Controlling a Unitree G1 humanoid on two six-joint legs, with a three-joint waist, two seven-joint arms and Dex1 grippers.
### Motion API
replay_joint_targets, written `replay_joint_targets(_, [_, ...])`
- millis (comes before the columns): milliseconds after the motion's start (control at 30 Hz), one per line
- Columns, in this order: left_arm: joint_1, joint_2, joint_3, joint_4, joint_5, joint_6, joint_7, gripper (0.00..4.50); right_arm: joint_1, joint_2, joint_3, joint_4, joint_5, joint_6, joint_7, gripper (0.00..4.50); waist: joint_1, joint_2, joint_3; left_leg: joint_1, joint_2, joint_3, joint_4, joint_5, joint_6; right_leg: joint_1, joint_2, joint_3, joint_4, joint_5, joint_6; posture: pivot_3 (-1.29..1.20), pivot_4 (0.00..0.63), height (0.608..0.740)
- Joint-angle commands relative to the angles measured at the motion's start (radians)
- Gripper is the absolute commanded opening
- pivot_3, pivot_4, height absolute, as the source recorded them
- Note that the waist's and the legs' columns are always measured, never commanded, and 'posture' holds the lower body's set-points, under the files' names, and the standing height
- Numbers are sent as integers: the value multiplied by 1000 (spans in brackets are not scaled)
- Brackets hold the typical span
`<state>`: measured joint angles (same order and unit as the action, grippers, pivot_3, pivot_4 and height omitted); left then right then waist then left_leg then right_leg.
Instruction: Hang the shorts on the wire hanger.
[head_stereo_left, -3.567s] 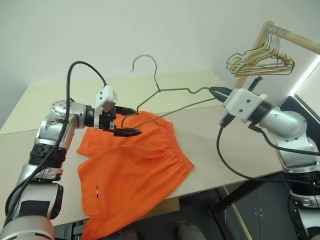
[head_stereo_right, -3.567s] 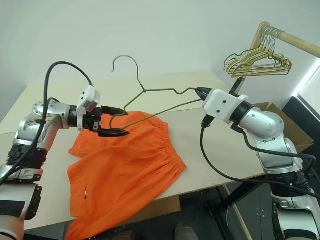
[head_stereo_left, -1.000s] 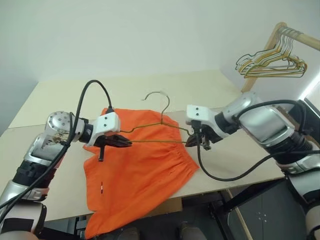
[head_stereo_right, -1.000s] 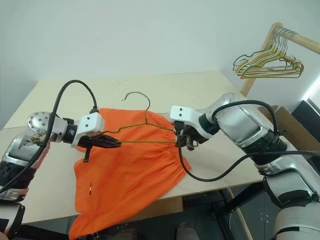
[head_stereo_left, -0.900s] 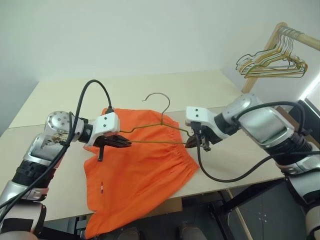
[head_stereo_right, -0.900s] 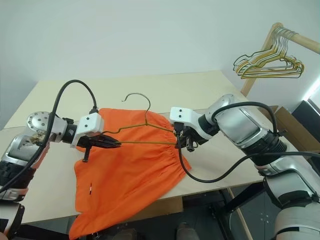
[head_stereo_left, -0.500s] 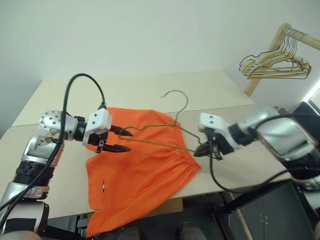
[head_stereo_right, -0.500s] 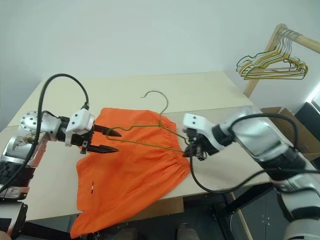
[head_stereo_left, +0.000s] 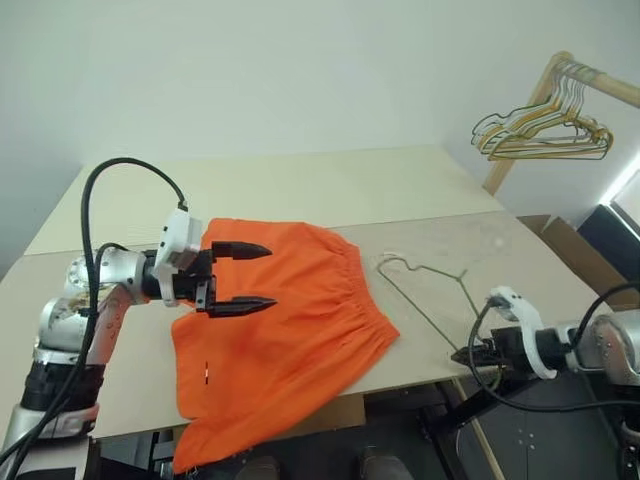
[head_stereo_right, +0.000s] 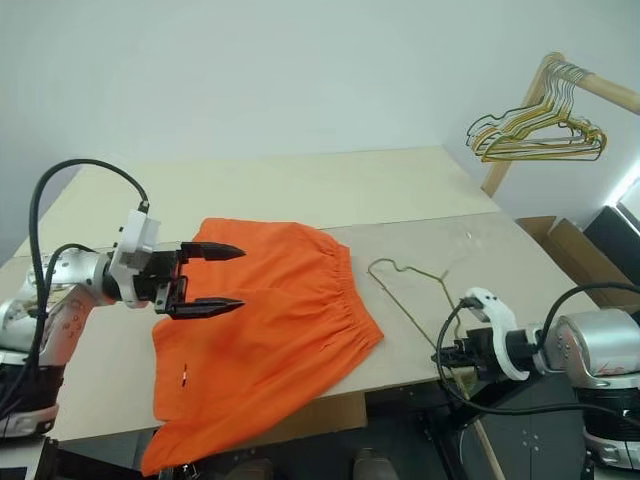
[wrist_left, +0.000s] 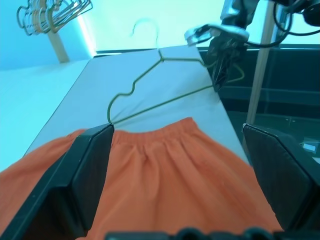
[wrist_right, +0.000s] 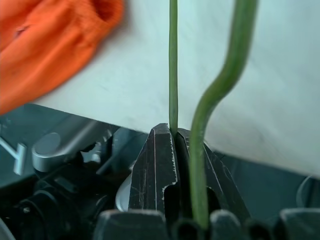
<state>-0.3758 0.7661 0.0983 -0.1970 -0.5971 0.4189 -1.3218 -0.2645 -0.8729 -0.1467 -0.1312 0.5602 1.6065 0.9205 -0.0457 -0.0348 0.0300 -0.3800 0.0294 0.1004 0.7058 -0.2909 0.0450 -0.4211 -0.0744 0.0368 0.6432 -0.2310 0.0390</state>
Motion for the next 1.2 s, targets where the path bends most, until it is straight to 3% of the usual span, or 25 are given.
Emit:
replay_joint_targets(33, [7,11,13,-63,-29,14,21,4459,-21,-31,-31,14,96,8,4,0,-2,0,0,1,-1,0,-1,0,0,0,1,1,0,0,0,-39,0,740])
replay_joint_targets(267, [39,27,15,-88,-34,15,21,4459,-60,-49,14,36,211,8,40,0,2,0,0,1,-1,0,-1,0,0,1,1,1,-1,0,0,-19,0,740])
replay_joint_targets(500, [61,47,28,-114,-41,16,34,4459,-88,-50,145,76,199,-33,41,0,7,0,0,1,0,-1,-1,0,0,1,1,1,-2,0,0,15,0,740])
replay_joint_targets(700, [90,68,49,-140,-57,21,47,4459,-113,-65,81,177,209,-53,50,0,19,0,0,1,-1,0,-1,0,0,1,1,1,-2,0,0,39,0,740])
replay_joint_targets(900, [94,73,49,-145,-60,20,50,4459,-85,-91,140,137,215,-77,69,0,34,0,0,1,0,0,-2,0,0,0,1,1,-2,0,0,42,0,740])
replay_joint_targets(1200, [77,82,41,-128,-51,12,37,4459,-57,-200,224,66,248,-161,235,0,43,0,0,0,0,-1,-2,0,0,0,1,0,-3,0,0,53,0,740])
